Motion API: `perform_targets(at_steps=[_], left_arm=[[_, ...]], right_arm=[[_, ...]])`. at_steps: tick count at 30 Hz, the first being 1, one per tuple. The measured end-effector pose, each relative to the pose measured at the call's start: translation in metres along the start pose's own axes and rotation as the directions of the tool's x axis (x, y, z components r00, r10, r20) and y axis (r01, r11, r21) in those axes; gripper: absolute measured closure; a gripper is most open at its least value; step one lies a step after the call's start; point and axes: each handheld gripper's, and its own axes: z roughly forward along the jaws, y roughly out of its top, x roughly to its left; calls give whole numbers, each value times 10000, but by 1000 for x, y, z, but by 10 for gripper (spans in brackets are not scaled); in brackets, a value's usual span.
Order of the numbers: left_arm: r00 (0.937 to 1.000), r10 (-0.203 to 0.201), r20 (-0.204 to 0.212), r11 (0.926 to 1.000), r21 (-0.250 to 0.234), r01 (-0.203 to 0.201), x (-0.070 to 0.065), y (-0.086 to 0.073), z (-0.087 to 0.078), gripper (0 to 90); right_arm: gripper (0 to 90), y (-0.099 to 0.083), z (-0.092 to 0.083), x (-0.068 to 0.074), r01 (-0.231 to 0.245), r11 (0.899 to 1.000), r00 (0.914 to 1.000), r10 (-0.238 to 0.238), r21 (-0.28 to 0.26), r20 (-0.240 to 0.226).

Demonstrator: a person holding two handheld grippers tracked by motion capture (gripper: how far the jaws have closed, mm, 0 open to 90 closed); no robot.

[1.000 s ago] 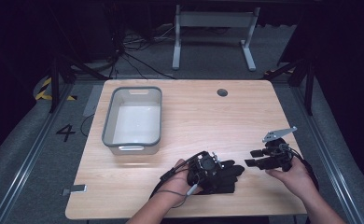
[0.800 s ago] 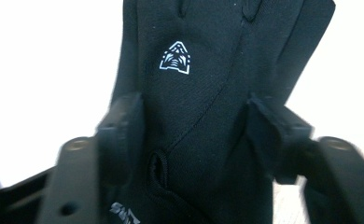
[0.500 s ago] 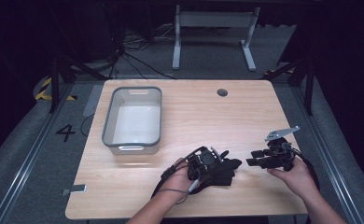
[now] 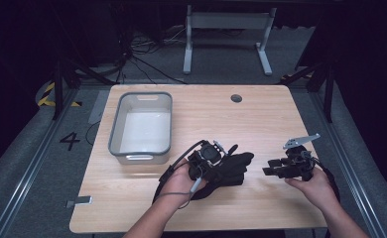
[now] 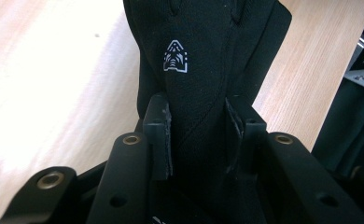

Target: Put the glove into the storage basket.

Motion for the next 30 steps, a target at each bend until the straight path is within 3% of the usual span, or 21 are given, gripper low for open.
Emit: perform_targets(at_steps=[12, 18, 24, 30], left_arm=[[9970, -599, -484, 9970, -514, 574, 21, -6, -37, 658], [9910, -1075, -802, 9895, -1058, 988, 39, -12, -60, 657], [9763, -1832, -1149, 9728, -1646, 1631, 60, -19, -87, 657], [9486, -2719, -1622, 9490, -2089, 2363, 87, -30, -108, 656]], right_arm=[[533, 0, 5, -2, -87, 9999, 10000, 87, 121, 0], [533, 1, 9, -1, -27, 9998, 10000, 28, 181, -67], [531, 0, 10, 0, -52, 9998, 10000, 53, 215, -68], [530, -1, 10, 1, -91, 9997, 9999, 93, 247, -69]])
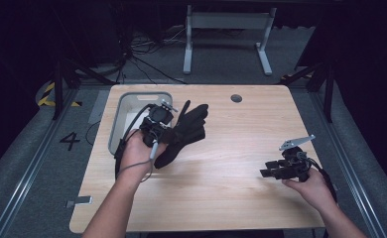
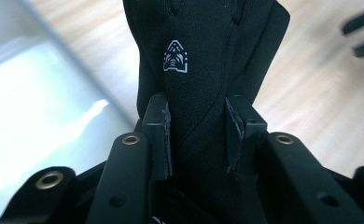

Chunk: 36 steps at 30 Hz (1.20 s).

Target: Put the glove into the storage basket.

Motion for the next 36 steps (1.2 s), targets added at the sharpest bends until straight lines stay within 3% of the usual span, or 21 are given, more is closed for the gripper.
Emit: perform_targets(at_steps=[5, 8, 10, 15, 19, 22, 25, 30, 36], left_arm=[[9969, -734, -274, 9970, -262, 727, 29, 2, -2, 654], [9889, -1206, -871, 9925, -324, 1182, 45, 2, -2, 653], [9797, -1647, -1142, 9859, -484, 1601, 57, 1, -4, 653], [9476, -2750, -1626, 9613, -657, 2677, 84, -2, 0, 652], [9220, -3377, -1895, 9407, -341, 3376, 101, 0, 18, 651], [9060, -3643, -2157, 9283, -60, 3718, 109, 1, 33, 649], [8928, -3954, -2156, 9125, 190, 4087, 117, 1, 48, 647], [8778, -4189, -2323, 8943, 620, 4432, 123, -2, 67, 644], [8703, -4307, -2387, 8786, 1096, 4648, 126, -2, 79, 636]], right_arm=[[528, -1, 3, 1, -11, 10000, 10000, 11, 72, 14], [528, -1, 3, 2, -16, 10000, 10000, 16, 75, 12], [528, -1, 3, 2, -13, 10000, 10000, 13, 76, 10], [526, -1, 6, 1, -67, 9999, 10000, 67, 151, -6], [526, 0, 8, 4, 9, 9998, 10000, -9, 193, -32], [527, -1, 7, 5, 21, 9998, 10000, -21, 175, -30], [526, -1, 6, 5, 5, 9999, 10000, -5, 112, -45], [525, -3, 4, 3, -7, 9999, 10000, 8, 103, -51], [524, -2, 2, 6, 82, 10000, 9999, -82, 17, -81]])
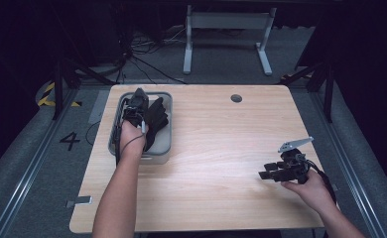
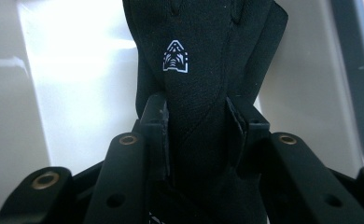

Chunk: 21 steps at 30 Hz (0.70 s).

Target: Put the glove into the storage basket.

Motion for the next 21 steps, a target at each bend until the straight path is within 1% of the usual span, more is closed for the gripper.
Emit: perform_targets(at_steps=[3, 4, 5, 6, 7, 8, 11, 13, 15, 17, 18, 21], left_arm=[[10000, -95, 25, 9997, 213, 94, 3, 1, 5, 594], [10000, -27, 34, 9996, 267, 27, 4, 1, 6, 601], [9999, 6, -114, 9997, 228, -3, 4, 1, 6, 529], [9997, 24, -236, 9999, 151, -20, 4, 1, 6, 449], [9998, 7, -204, 10000, 47, -6, 4, 0, 4, 407], [9999, 72, -152, 10000, -39, -73, 5, 0, 3, 384], [9996, 278, -4, 9986, -447, -278, 4, -4, -6, 350], [9988, 481, 122, 9958, -785, -470, 2, -8, -16, 350], [9965, 795, 245, 9902, -1174, -761, -2, -13, -28, 357], [9928, 1130, 399, 9828, -1513, -1058, -8, -20, -40, 360], [9895, 1360, 491, 9770, -1725, -1257, -12, -24, -46, 362], [9802, 1861, 678, 9600, -2248, -1667, -23, -37, -63, 365]], right_arm=[[524, 1, -1, 1, 26, 10000, 10000, -26, -34, -20], [524, 1, -1, 1, 27, 10000, 10000, -27, -59, -5], [524, 1, -1, 1, 32, 10000, 10000, -32, -69, -15], [526, 1, -1, 1, 55, 10000, 10000, -56, -58, -21], [528, 2, -1, 1, 60, 10000, 10000, -60, -52, -35], [528, 2, -1, 1, 59, 10000, 10000, -59, -59, -47], [525, 2, -1, 0, 45, 10000, 10000, -45, -78, -46], [524, 3, -1, -2, 51, 9999, 10000, -51, -112, 9], [522, 3, -2, -4, 60, 9999, 9999, -58, -139, 122], [514, 4, -3, -7, 74, 9997, 9997, -69, -217, 240], [513, 5, -5, -8, 114, 9995, 9995, -105, -283, 303], [513, 8, -7, -14, 106, 9990, 9991, -89, -425, 409]])
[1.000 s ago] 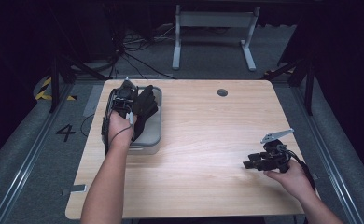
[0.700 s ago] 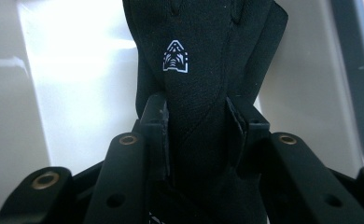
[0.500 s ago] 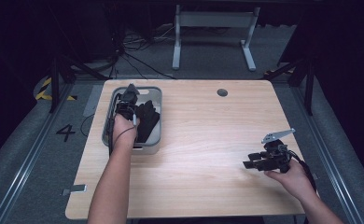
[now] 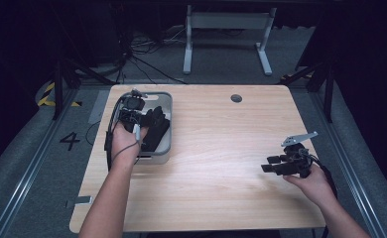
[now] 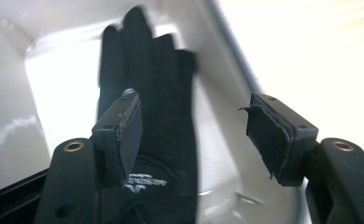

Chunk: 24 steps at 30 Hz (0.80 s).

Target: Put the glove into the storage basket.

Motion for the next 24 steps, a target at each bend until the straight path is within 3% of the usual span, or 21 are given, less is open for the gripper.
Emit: perform_targets(at_steps=[5, 12, 15, 18, 20, 24], left_arm=[[9944, 873, 599, 9956, -397, -850, -25, -13, -19, 367], [9728, 1880, 1350, 9816, -610, -1812, -61, -40, -27, 368], [9575, 2331, 1698, 9708, -977, -2190, -73, -54, -31, 370], [9437, 2690, 1925, 9601, -1309, -2470, -83, -71, -29, 377], [9330, 2980, 2019, 9534, -1117, -2803, -90, -85, -21, 383], [9312, 3109, 1902, 9502, -836, -3002, -95, -106, -8, 393]], right_arm=[[516, 1, 0, -6, 112, 9999, 9999, -110, -104, 129], [514, -5, -1, -10, 59, 9999, 9998, -56, -146, 193], [514, -8, -2, -8, 123, 9997, 9998, -120, -187, 167], [512, -9, -2, -7, 202, 9995, 9997, -199, -234, 117], [511, -9, -2, -6, 221, 9996, 9996, -218, -197, 151], [510, -11, -1, -7, 248, 9995, 9996, -245, -201, 145]])
